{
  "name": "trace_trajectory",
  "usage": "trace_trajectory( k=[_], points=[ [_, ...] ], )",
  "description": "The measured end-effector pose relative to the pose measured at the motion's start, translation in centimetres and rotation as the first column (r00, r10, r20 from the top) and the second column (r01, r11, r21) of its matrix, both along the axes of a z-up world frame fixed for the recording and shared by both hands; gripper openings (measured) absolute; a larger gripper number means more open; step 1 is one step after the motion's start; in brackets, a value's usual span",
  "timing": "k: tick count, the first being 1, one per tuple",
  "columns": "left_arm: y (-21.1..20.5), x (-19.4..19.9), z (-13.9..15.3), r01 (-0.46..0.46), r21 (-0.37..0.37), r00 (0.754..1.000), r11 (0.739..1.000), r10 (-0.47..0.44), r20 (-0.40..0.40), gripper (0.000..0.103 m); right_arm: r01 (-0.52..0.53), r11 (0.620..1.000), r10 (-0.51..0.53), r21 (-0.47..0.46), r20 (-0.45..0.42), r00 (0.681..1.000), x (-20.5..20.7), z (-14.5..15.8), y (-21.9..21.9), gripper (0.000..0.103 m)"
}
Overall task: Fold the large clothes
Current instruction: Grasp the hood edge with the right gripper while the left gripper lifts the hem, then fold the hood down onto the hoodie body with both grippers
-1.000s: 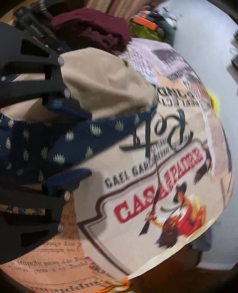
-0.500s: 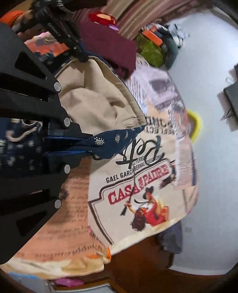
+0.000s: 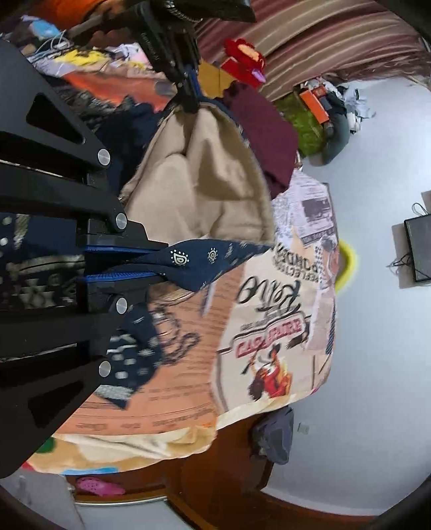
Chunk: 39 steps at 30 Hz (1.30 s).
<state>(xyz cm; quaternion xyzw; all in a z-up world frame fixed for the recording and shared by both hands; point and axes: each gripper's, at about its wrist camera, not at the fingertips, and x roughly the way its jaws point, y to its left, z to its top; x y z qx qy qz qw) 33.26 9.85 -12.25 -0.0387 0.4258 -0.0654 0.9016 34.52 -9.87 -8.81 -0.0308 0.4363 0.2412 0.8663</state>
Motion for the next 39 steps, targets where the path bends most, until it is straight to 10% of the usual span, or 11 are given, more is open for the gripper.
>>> trace_trajectory(
  k=[12, 18, 22, 39],
  points=[
    [3.0, -1.9, -9.8, -0.086, -0.054, 0.979, 0.995, 0.074, -0.187, 0.012, 0.105, 0.993, -0.111, -0.055, -0.100, 0.989, -0.5, -6.7, -4.1, 0.009],
    [2.6, -1.7, -8.6, -0.061, -0.025, 0.984, 0.998, 0.056, -0.170, 0.022, 0.023, 0.993, -0.023, -0.116, 0.002, 1.000, -1.9, -4.5, -2.5, 0.020],
    [3.0, -0.4, -7.1, -0.059, -0.042, 0.989, 0.997, 0.053, -0.141, 0.024, -0.002, 0.996, 0.008, -0.095, 0.057, 0.998, -1.6, -3.2, -1.2, 0.057],
    [1.4, 8.1, -7.6, 0.012, -0.196, 0.987, 0.981, -0.042, -0.153, 0.025, -0.028, 0.999, 0.032, 0.030, -0.132, 0.991, 6.1, -6.7, 2.2, 0.057]
  ],
)
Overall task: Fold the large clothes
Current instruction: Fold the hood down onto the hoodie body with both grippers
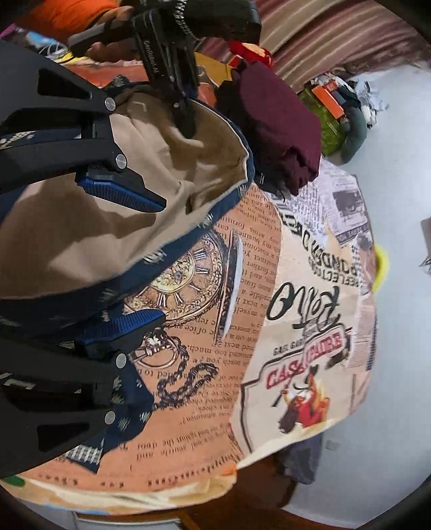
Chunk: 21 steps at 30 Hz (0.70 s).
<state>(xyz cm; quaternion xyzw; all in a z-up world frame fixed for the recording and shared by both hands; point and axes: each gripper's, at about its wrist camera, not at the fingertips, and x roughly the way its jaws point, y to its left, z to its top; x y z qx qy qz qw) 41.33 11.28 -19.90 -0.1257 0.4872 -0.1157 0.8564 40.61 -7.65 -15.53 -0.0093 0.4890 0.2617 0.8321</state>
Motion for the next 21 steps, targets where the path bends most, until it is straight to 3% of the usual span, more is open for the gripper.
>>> trace_trajectory(
  k=[2, 4, 6, 8, 10, 21],
  points=[
    [-0.2, 0.2, -0.2, 0.003, -0.032, 1.000, 0.999, -0.004, -0.010, 0.025, 0.014, 1.000, -0.013, 0.021, -0.033, 0.999, 0.5, -0.5, -0.1, 0.050],
    [-0.5, 0.5, -0.2, 0.006, -0.048, 1.000, 0.999, -0.006, -0.008, 0.025, 0.017, 1.000, -0.015, 0.027, -0.063, 0.998, 0.8, -0.9, -0.1, 0.024],
    [-0.9, 0.5, -0.1, 0.024, -0.051, 1.000, 0.998, -0.025, -0.009, 0.024, 0.003, 1.000, 0.000, 0.028, -0.079, 0.997, 0.7, -1.0, -0.1, 0.011],
    [-1.4, -0.1, 0.4, 0.037, -0.036, 0.999, 0.999, -0.037, 0.002, 0.013, 0.009, 1.000, -0.008, 0.025, -0.070, 0.997, 0.2, -0.7, -0.3, 0.009],
    [-1.7, -1.0, 1.2, 0.044, -0.017, 0.999, 0.999, -0.043, 0.026, 0.010, 0.009, 0.999, -0.007, 0.035, -0.051, 0.999, -0.6, 0.3, -0.6, 0.008],
    [-2.5, -8.8, 8.1, 0.093, 0.062, 0.984, 0.994, -0.101, 0.144, 0.009, -0.067, 0.997, 0.063, 0.034, 0.117, 0.991, -8.9, 7.4, -1.6, 0.007]
  ],
)
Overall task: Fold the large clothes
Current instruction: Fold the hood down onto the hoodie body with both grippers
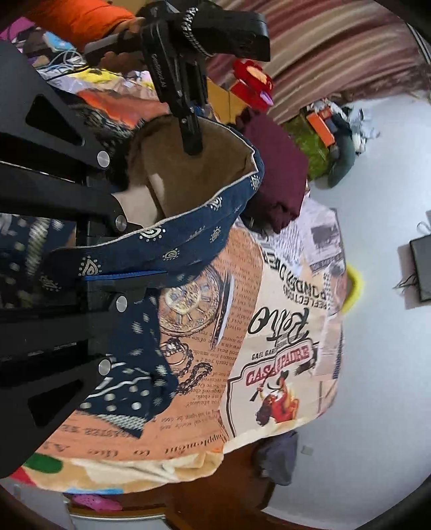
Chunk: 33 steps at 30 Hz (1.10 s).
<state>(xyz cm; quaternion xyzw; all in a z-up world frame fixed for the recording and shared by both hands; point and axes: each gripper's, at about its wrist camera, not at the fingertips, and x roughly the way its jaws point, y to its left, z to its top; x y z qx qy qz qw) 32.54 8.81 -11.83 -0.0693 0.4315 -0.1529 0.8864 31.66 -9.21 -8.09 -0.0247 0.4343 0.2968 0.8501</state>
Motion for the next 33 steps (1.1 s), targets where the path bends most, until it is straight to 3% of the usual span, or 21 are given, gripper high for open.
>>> trace_trajectory(
  k=[5, 13, 17, 20, 22, 26, 30, 33],
  points=[
    [-0.2, -3.9, -0.1, 0.010, 0.032, 1.000, 0.999, -0.010, -0.018, 0.009, -0.026, 0.999, 0.026, -0.020, -0.001, 1.000, -2.9, -0.1, -0.7, 0.007],
    [-0.7, -7.9, -0.8, 0.042, 0.135, 0.996, 0.990, -0.032, -0.077, 0.009, -0.026, 0.999, 0.022, -0.043, -0.074, 0.997, -4.4, -0.9, -2.4, 0.009],
    [-1.1, -9.0, 1.1, 0.043, 0.164, 0.999, 0.986, -0.039, -0.028, 0.010, -0.015, 1.000, 0.018, 0.026, -0.133, 0.991, -4.3, 0.2, -3.4, 0.023],
    [-0.8, -9.3, 2.9, 0.035, 0.132, 0.999, 0.991, -0.038, 0.019, 0.013, 0.015, 0.996, -0.007, 0.085, -0.090, 0.996, -4.5, 2.0, -4.2, 0.037],
    [-0.6, -9.3, 4.5, 0.017, 0.122, 0.997, 0.992, -0.026, 0.074, 0.019, 0.024, 0.995, -0.020, 0.098, -0.044, 0.999, -4.5, 3.1, -4.4, 0.043],
    [-0.1, -8.0, 5.9, -0.039, 0.137, 0.989, 0.990, 0.019, 0.148, 0.035, 0.045, 0.997, -0.047, 0.065, 0.025, 0.999, -3.6, 4.0, -3.9, 0.043],
    [0.3, -4.9, 4.5, -0.074, 0.120, 0.993, 0.990, 0.063, 0.096, 0.036, 0.049, 0.998, -0.049, 0.029, 0.003, 0.999, -1.8, 2.8, -2.8, 0.043],
    [0.3, -2.5, 1.7, -0.084, 0.107, 0.996, 0.991, 0.083, 0.014, 0.036, 0.044, 0.999, -0.045, -0.032, -0.032, 0.998, -0.6, 0.7, -1.8, 0.043]
  ],
)
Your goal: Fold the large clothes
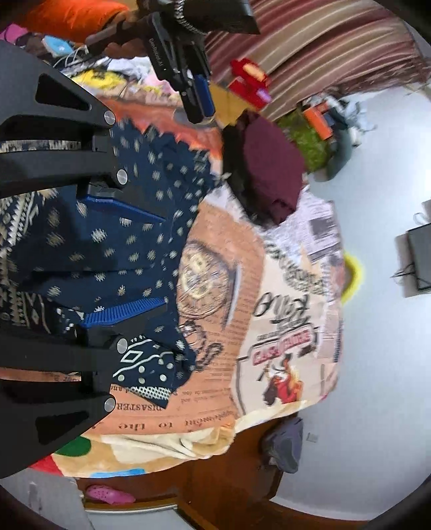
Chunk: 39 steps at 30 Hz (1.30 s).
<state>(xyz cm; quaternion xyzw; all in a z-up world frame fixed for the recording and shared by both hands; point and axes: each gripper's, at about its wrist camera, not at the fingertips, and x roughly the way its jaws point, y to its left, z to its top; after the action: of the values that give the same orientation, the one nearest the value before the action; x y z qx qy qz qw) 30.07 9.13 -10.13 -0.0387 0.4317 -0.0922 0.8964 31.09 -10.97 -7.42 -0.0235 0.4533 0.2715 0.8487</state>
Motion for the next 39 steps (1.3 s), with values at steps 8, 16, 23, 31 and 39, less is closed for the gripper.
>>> trace_trajectory(
  k=[8, 16, 23, 31, 39],
  points=[
    [-1.2, -0.1, -8.1, 0.065, 0.010, 0.980, 0.998, -0.062, -0.188, 0.036, -0.154, 0.976, 0.137, -0.153, -0.118, 0.984, -2.0, -6.0, 1.8, 0.043],
    [-2.5, -4.8, -11.4, 0.094, 0.184, 0.981, 0.978, -0.059, -0.184, 0.052, -0.246, 0.945, 0.212, -0.216, -0.169, 0.963, -5.6, -9.8, 1.9, 0.044],
    [0.0, -5.8, -8.3, -0.025, 0.176, 0.991, 0.984, 0.047, -0.124, 0.062, -0.172, 0.979, 0.158, -0.113, -0.122, 0.980, -5.0, -6.1, 1.0, 0.044],
    [6.4, -5.5, -5.9, -0.232, 0.106, 0.971, 0.967, 0.237, -0.036, 0.067, 0.024, 0.997, -0.020, 0.079, -0.056, 0.998, -2.0, -2.0, -3.7, 0.045],
    [12.7, -5.3, -10.5, -0.373, -0.179, 0.919, 0.911, 0.336, -0.207, 0.067, 0.248, 0.961, -0.221, 0.119, -0.198, 0.955, 1.7, -5.2, -9.0, 0.045]
  ],
)
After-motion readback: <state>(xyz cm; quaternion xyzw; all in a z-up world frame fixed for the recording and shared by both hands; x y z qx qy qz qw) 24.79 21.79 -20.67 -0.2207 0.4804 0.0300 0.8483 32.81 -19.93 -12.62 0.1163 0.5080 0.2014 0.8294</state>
